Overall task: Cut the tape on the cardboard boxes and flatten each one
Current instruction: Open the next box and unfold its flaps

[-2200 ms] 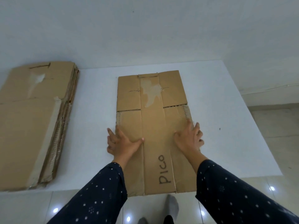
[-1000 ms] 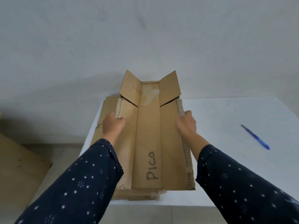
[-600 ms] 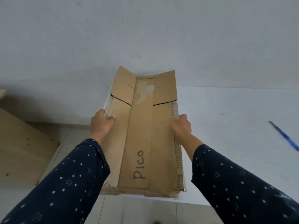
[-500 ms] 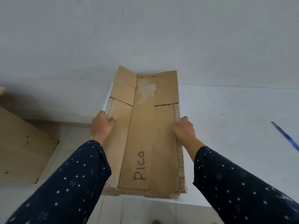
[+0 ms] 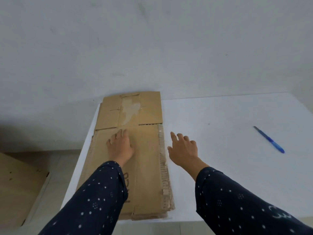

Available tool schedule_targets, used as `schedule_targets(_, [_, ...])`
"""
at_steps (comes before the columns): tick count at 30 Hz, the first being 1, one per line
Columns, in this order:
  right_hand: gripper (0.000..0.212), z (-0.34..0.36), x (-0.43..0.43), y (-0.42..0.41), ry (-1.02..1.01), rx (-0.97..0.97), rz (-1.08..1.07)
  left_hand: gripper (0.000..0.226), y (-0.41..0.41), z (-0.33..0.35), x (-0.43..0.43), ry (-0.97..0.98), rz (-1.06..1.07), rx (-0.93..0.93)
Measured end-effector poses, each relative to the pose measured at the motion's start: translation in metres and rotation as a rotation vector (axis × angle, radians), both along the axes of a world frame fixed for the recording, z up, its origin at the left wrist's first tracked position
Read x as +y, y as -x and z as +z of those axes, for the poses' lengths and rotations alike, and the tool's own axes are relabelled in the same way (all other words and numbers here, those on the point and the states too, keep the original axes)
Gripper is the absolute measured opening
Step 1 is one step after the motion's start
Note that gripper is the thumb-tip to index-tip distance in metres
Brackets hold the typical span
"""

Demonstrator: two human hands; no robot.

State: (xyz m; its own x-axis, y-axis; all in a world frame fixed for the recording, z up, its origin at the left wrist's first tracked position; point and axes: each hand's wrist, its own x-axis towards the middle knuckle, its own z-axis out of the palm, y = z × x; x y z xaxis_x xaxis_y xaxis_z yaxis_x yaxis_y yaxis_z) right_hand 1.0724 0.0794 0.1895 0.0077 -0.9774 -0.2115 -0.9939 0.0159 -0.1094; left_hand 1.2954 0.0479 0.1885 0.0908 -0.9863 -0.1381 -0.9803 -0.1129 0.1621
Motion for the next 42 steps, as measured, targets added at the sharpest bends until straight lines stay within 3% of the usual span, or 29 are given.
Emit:
schedule_targets(9, [0.065,0.036,0.055,0.179,0.053,0.035,-0.035,0.066,0.202,0.036,0.031,0.024,-0.273,-0.161])
schedule_targets(23, [0.065,0.074,0.146,0.534,0.093,0.093,-0.21,0.065,0.571,0.047,0.091,0.054,-0.414,-0.112])
schedule_targets(42, [0.066,0.054,0.092,0.932,0.042,0.09,-0.364,0.065,1.003,0.03,0.034,0.023,-0.614,-0.06])
